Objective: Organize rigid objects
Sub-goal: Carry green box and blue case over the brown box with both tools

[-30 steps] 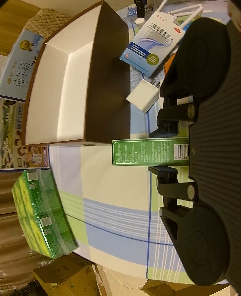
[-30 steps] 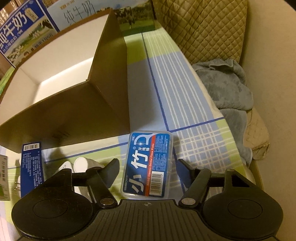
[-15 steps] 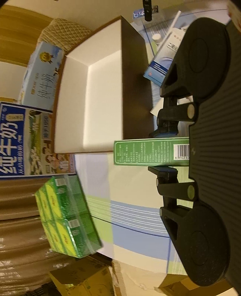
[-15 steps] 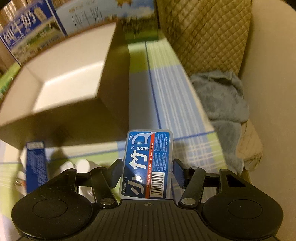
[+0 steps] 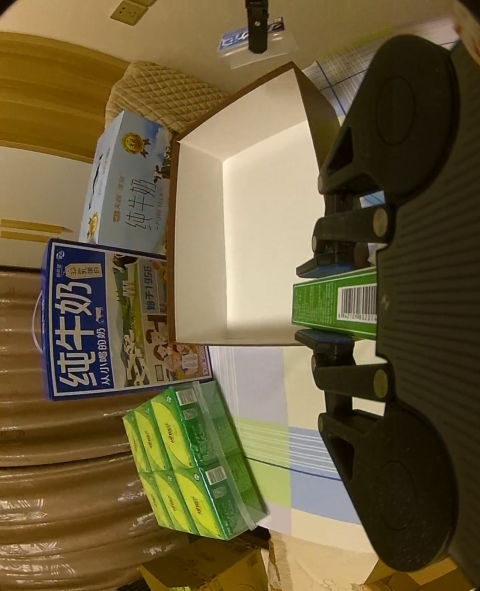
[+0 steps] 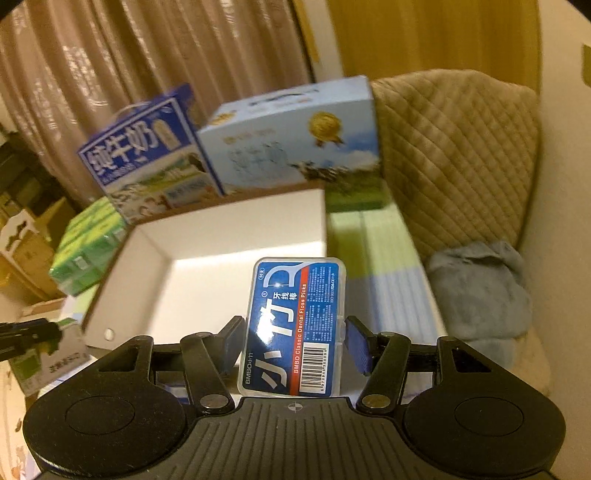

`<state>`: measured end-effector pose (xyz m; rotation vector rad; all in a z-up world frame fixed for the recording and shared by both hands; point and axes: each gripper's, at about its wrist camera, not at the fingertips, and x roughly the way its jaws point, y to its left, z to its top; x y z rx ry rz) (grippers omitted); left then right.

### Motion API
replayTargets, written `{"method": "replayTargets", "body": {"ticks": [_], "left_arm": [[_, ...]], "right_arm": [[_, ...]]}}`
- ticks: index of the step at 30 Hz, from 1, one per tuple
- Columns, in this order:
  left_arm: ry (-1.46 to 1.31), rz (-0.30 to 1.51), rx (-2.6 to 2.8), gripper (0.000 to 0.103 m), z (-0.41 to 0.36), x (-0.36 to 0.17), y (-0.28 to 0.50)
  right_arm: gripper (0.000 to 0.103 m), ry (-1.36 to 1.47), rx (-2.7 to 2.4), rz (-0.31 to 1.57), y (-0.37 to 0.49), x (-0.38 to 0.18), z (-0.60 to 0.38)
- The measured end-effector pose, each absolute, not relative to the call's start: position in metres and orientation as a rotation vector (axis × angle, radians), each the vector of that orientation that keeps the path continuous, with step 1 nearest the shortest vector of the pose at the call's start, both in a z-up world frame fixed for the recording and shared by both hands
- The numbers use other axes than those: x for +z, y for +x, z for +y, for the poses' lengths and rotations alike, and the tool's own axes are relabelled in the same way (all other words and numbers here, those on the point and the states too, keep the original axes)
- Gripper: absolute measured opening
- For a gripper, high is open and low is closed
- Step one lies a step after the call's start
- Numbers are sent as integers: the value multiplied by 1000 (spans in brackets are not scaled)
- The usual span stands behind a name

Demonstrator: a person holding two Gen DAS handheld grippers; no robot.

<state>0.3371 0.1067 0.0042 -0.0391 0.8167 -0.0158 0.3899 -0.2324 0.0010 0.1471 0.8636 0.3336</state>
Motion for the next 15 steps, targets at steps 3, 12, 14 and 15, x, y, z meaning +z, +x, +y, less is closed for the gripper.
{"method": "replayTargets", "body": {"ticks": [3,12,14,15], "left_arm": [[-46,843,-7,25,113,-3,332],[-61,787,-19,25,119,18,327],[-59,766,-28,25,116,26,331],[-59,758,-31,25,114,29,334]], "right_arm": [[55,157,358,862,390,1,-225],[55,174,380,885,394,-7,-221],[55,167,392,880,393,-5,-218],[55,164,397,879,393,-4,-217]]}}
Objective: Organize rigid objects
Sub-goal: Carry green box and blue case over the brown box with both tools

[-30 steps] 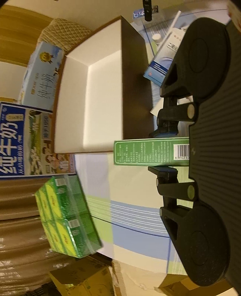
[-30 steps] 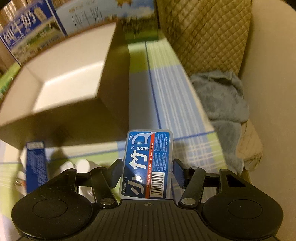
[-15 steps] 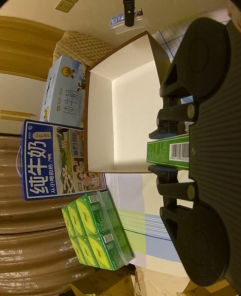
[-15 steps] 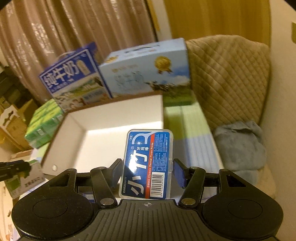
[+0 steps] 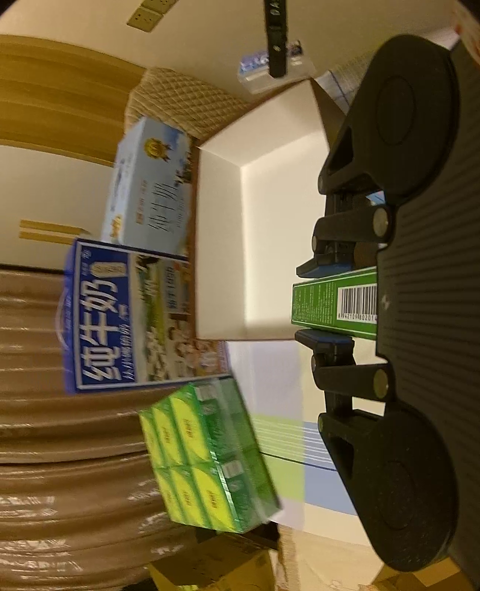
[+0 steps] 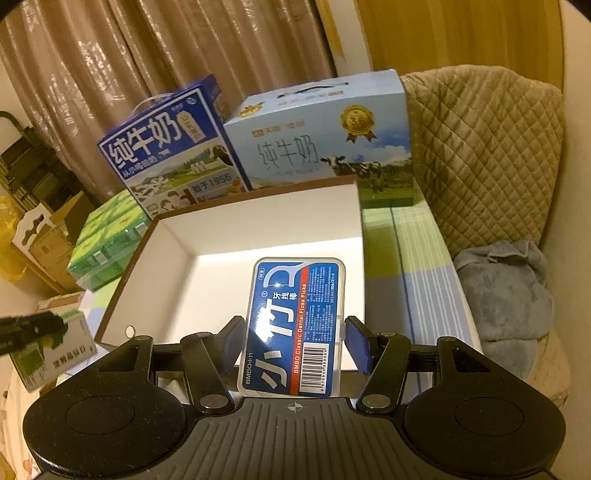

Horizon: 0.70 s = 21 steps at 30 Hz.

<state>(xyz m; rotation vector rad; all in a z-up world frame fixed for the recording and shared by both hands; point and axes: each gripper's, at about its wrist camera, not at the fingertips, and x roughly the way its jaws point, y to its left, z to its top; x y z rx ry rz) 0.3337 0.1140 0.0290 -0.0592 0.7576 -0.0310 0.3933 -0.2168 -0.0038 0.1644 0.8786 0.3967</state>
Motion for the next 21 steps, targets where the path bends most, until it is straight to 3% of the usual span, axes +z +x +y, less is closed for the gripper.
{"method": "replayTargets", "body": {"ticks": [8,21], "left_arm": [[-58,740,-70,25,93,33,374],[-68,780,-85,25,74,-7,444]], "right_arm": [[55,136,420,887,409,-3,-198],[55,83,386,964,459,-33,-177]]}}
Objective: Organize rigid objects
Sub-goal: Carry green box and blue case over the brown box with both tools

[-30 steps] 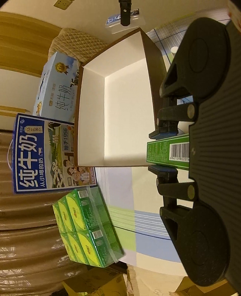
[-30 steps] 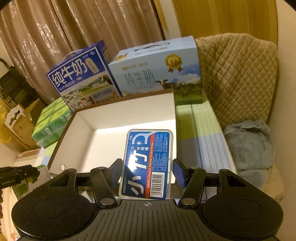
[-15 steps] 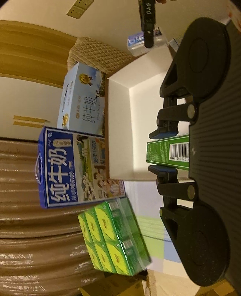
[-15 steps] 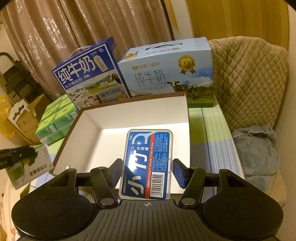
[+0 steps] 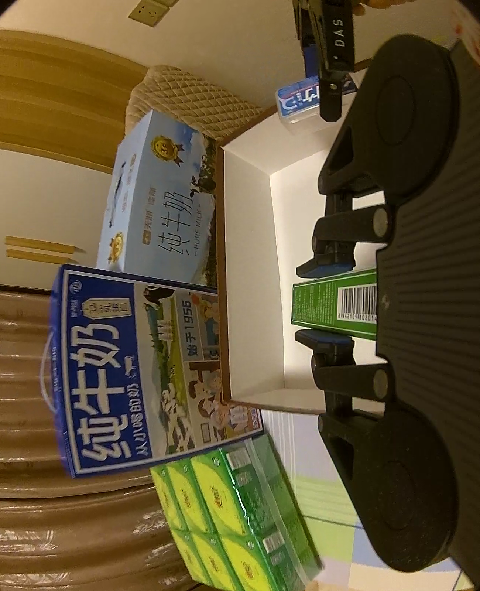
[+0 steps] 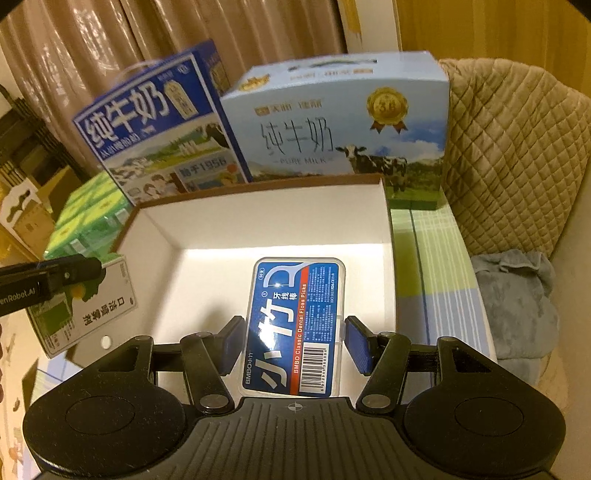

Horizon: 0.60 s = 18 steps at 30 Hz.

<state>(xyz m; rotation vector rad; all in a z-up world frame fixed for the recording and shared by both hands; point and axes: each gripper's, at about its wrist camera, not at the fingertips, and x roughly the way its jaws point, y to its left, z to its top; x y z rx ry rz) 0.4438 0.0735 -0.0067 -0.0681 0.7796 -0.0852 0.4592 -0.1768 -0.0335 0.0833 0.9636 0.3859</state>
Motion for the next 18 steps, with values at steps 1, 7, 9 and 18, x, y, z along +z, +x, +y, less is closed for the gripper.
{"method": "replayTargets", "body": {"ticks": [1,7,9,18], "left_arm": [[-69,782,-83,25,73,-10,448],[-72,788,-58,25,74,-31,469],[-78,782,-48,25,76,-38,474],[-84,825,-45,44,84,-53,481]], "right_arm": [[55,81,381,971,463,-37,-176],[55,63,355,1015,481,-58,-174],[55,58,347,1026,486,-63,-174],[56,53,331,1026,495,-70,-170]]}}
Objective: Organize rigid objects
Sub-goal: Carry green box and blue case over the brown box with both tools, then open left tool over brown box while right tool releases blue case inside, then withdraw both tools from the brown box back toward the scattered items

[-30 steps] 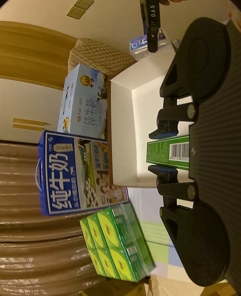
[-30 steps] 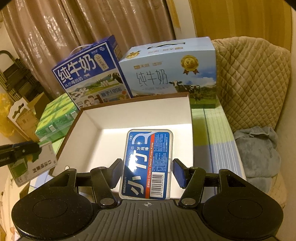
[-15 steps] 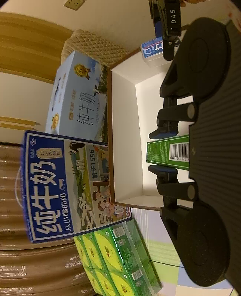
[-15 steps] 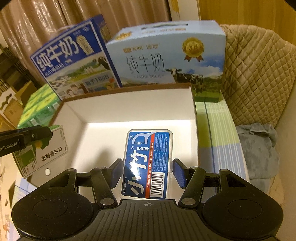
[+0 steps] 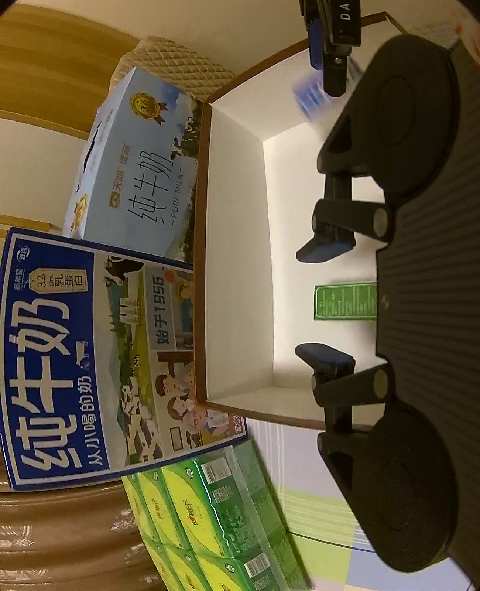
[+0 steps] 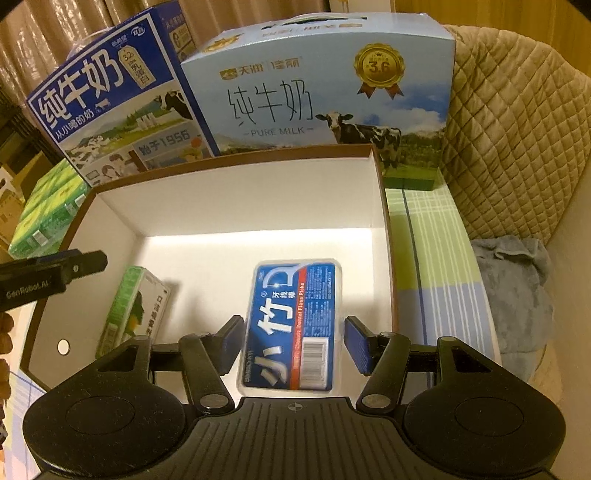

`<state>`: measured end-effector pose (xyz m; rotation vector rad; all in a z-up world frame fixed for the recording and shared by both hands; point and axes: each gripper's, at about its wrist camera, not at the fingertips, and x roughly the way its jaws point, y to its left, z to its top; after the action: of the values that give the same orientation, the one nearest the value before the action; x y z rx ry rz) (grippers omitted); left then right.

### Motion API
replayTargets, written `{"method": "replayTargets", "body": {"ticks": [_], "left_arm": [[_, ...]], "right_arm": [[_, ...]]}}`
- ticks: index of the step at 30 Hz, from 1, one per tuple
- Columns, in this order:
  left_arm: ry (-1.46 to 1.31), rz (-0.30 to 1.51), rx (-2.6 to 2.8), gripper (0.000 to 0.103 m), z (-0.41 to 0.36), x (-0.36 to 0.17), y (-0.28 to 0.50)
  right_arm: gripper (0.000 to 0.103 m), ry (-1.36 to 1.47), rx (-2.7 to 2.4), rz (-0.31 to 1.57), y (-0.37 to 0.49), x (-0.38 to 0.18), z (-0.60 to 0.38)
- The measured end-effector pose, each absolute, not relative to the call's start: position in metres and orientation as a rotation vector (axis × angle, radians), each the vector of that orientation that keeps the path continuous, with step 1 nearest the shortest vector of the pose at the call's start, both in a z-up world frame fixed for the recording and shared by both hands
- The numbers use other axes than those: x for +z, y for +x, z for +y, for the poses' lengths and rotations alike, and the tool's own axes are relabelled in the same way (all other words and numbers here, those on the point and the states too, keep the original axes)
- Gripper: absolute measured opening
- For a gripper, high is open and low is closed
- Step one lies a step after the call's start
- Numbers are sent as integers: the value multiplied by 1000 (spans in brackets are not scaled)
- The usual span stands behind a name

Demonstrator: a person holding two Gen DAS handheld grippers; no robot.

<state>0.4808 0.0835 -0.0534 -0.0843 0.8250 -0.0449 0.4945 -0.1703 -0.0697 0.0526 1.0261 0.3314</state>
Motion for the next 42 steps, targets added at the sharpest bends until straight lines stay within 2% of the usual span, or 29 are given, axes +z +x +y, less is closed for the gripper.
{"method": "replayTargets", "body": {"ticks": [19,34,42], "left_arm": [[-47,847,-33,46,96,-31,433],[-67,815,-26,46,115,-2,327],[-97,821,1,51,118,-7,274]], "right_arm": [[57,52,348,980,468,-51,-176],[57,68,381,845,392,-14,-207],[57,116,363,829,344,-9,-228]]}}
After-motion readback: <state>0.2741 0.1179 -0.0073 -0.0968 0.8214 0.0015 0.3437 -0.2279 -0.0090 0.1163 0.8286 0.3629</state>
